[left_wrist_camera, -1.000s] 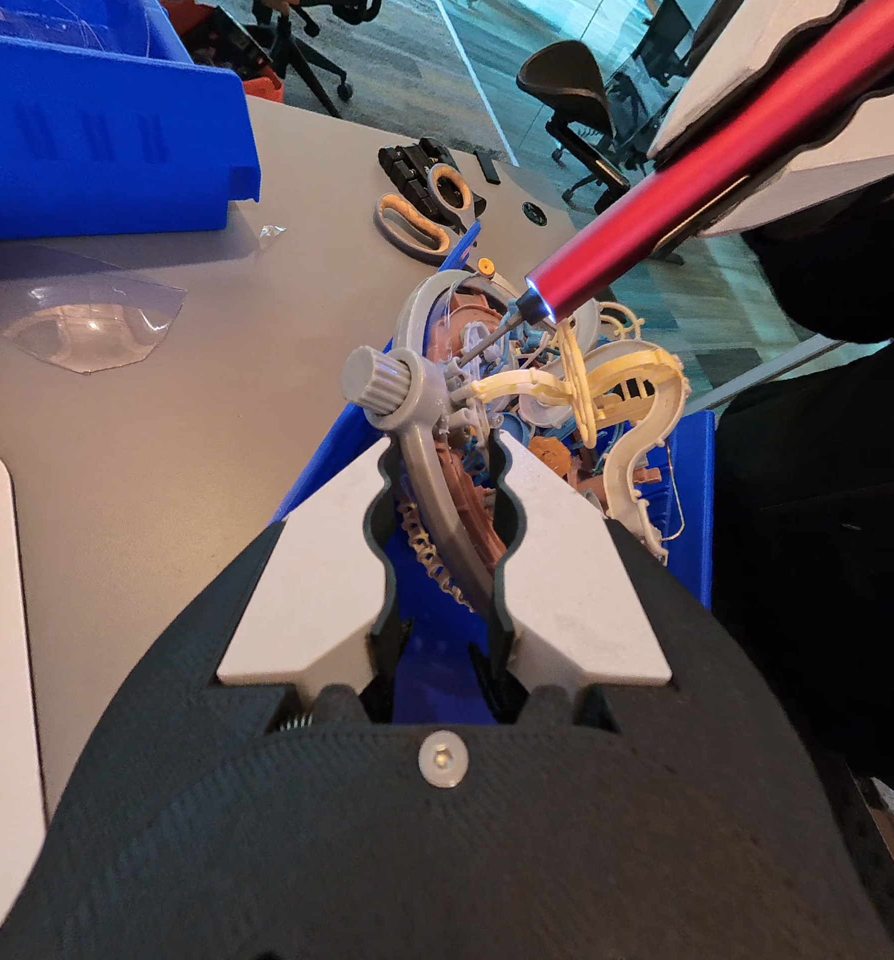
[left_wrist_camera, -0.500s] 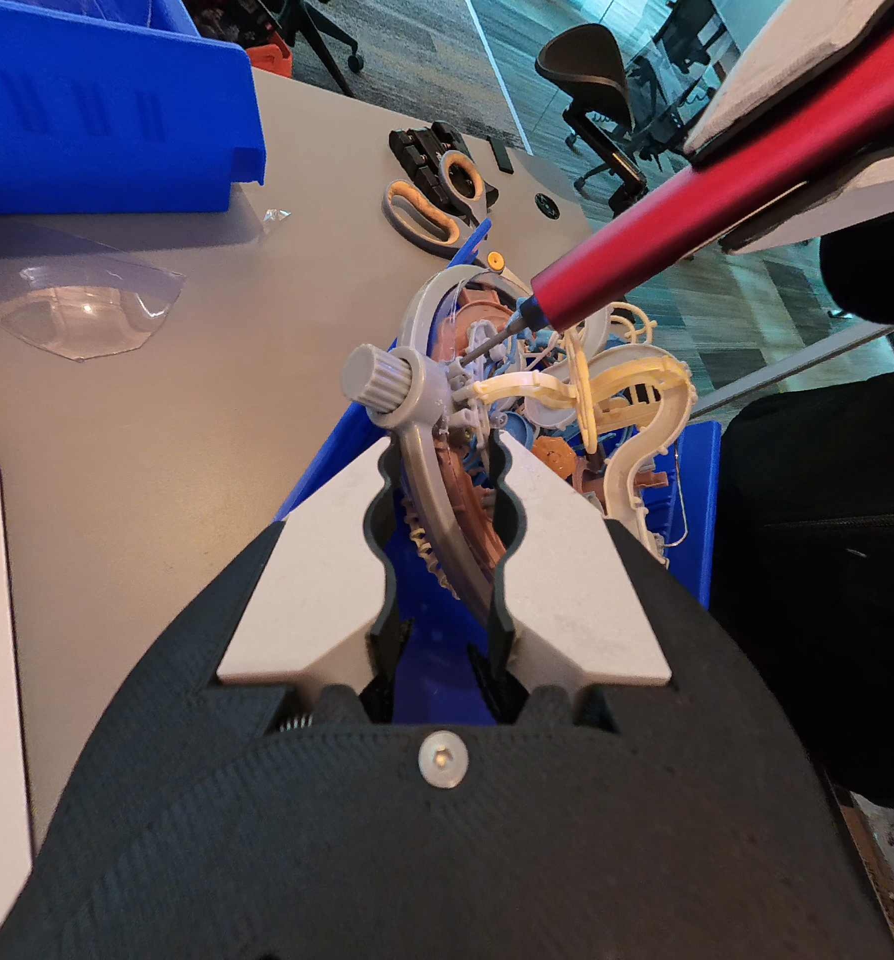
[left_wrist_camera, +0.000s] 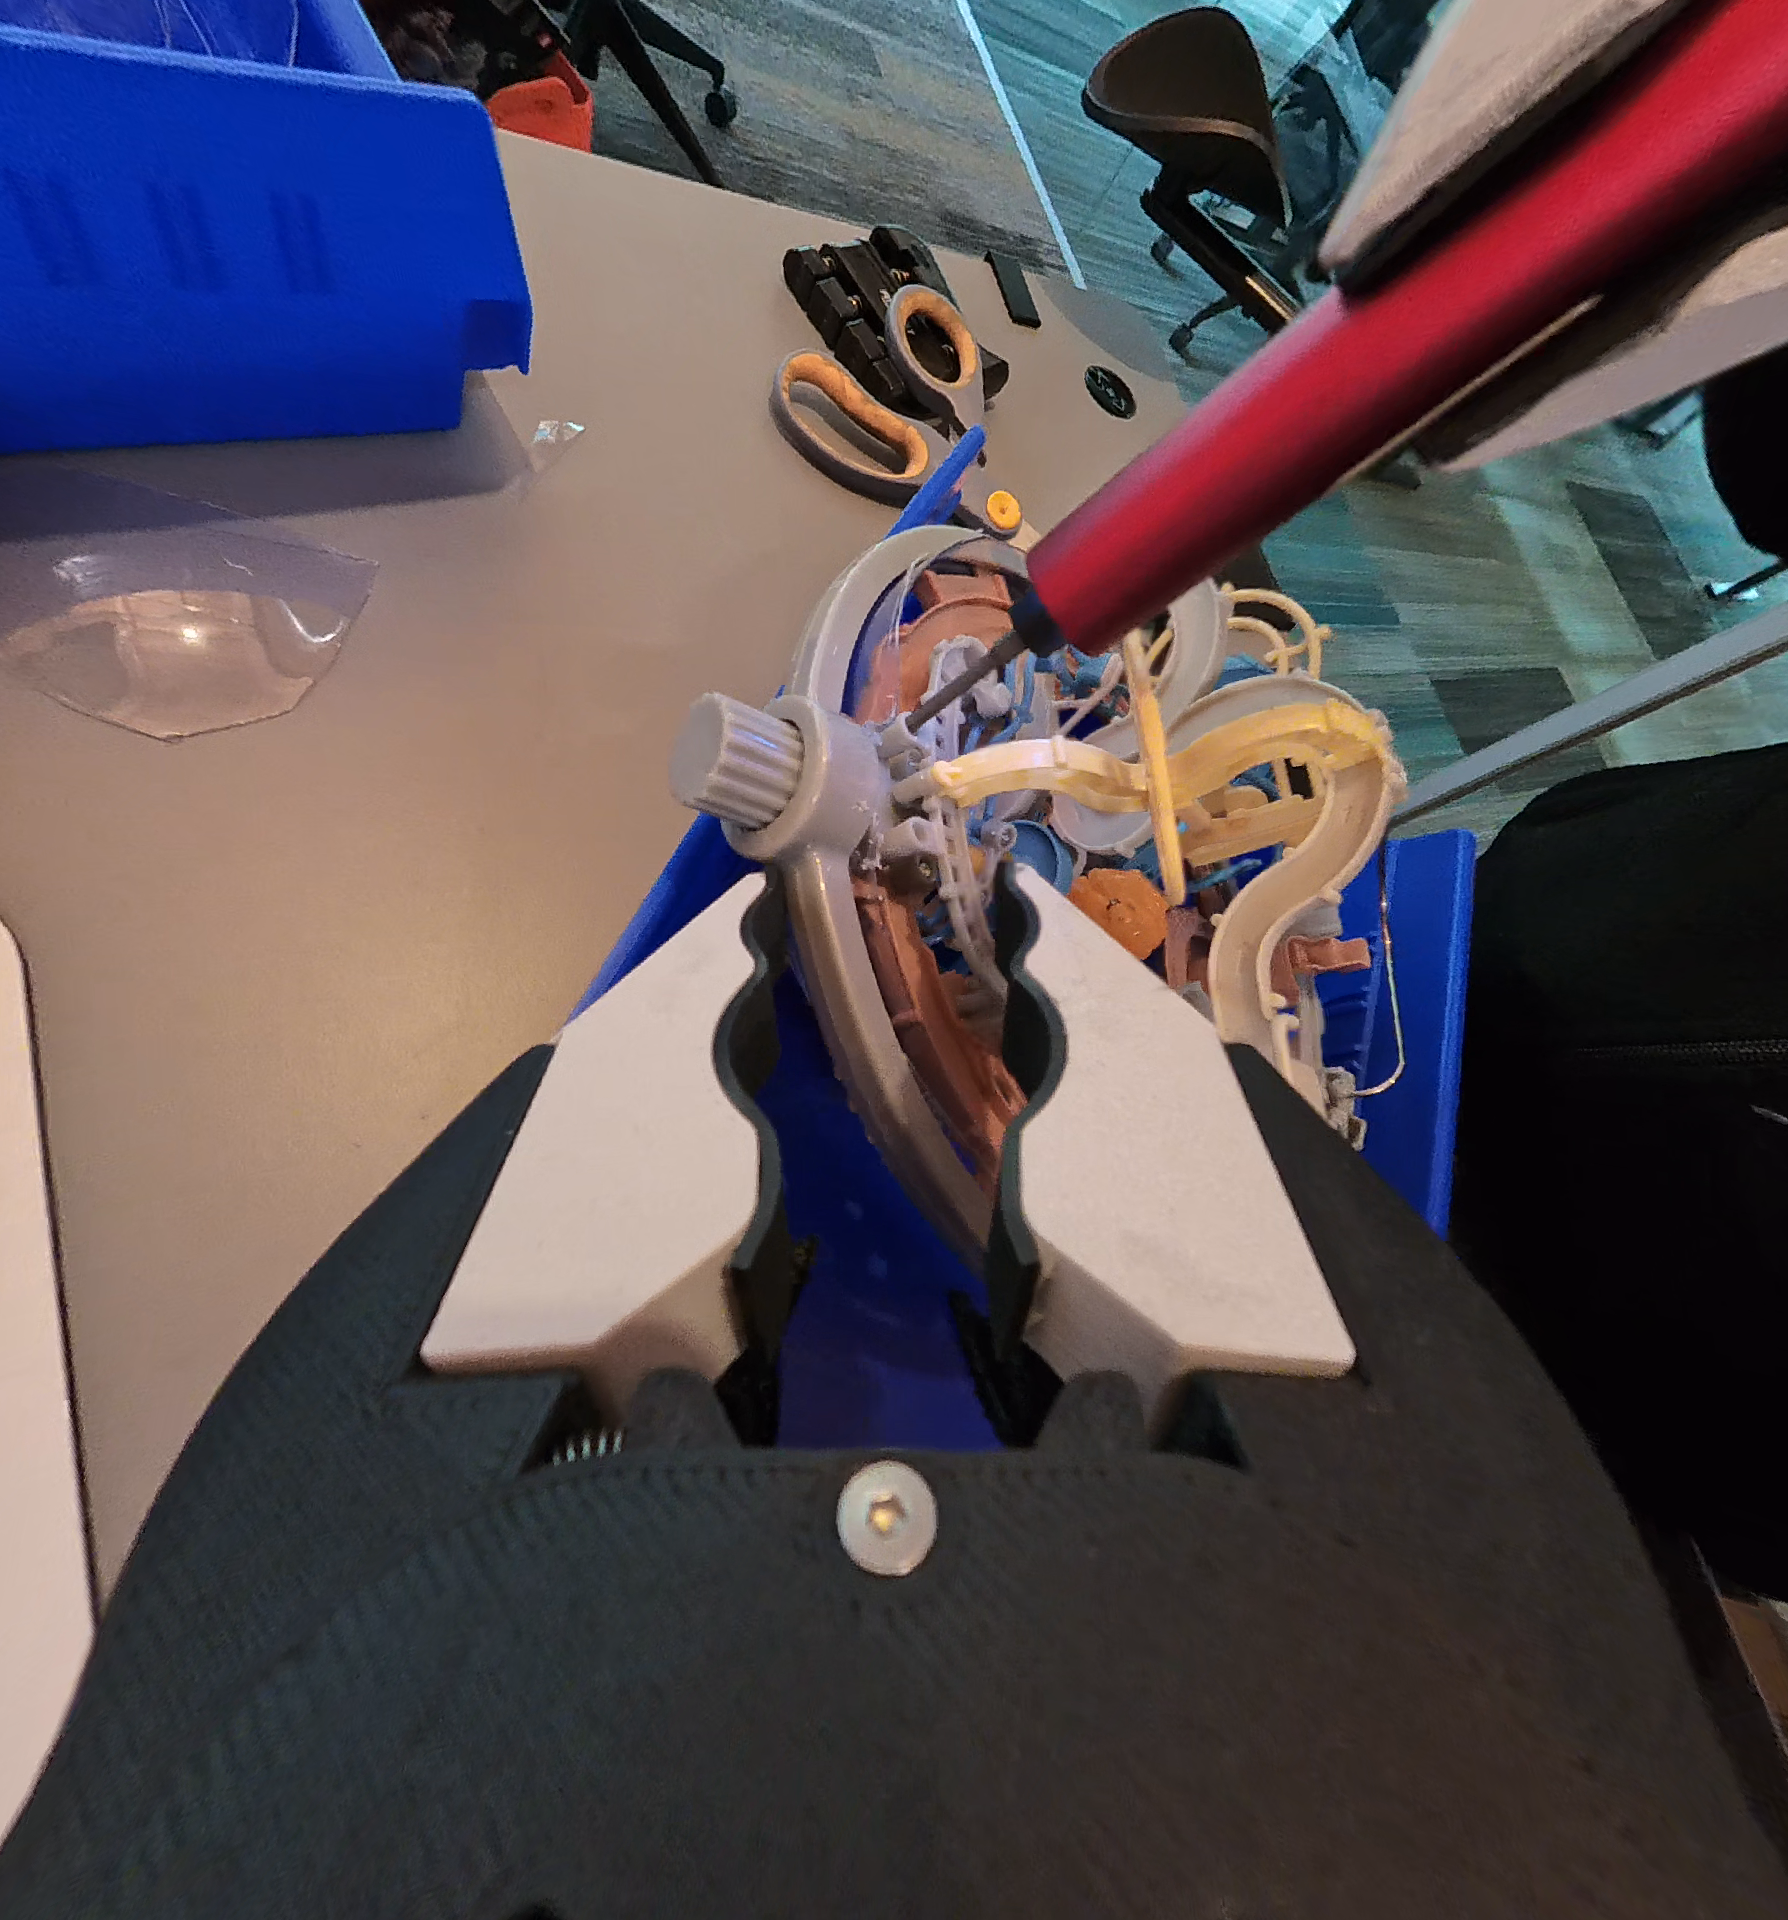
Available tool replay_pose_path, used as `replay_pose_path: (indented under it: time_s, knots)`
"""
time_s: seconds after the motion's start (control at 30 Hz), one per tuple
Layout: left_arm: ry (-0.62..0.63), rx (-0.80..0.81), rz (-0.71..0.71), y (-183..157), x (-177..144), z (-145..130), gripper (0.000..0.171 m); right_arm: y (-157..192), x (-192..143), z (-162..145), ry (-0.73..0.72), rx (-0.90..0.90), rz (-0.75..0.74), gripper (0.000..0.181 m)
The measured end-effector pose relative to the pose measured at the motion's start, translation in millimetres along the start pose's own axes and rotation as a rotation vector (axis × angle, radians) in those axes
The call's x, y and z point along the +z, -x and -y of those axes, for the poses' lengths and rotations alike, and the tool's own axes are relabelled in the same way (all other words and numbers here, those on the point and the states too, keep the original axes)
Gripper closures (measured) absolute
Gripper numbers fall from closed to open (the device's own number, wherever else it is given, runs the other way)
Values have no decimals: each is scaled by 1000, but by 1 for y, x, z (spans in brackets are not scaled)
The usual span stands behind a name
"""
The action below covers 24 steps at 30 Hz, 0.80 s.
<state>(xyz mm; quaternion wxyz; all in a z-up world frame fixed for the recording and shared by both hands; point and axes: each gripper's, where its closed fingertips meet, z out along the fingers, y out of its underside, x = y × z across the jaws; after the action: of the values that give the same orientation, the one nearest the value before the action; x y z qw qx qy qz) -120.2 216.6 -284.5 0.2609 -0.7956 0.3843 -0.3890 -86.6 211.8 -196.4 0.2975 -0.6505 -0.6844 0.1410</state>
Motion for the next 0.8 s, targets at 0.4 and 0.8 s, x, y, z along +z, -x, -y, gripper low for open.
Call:
replay_pose_path:
  time_s: [0.4, 0.8]
  knots:
    - [-203, 378, 184, -32, -13, 57, 122, -2, 1, 1, 0, 44, -1, 161]
    - [-201, 520, 328, -32, 10, 62, 150, -2, 3, 5, -30, 79, -13, 161]
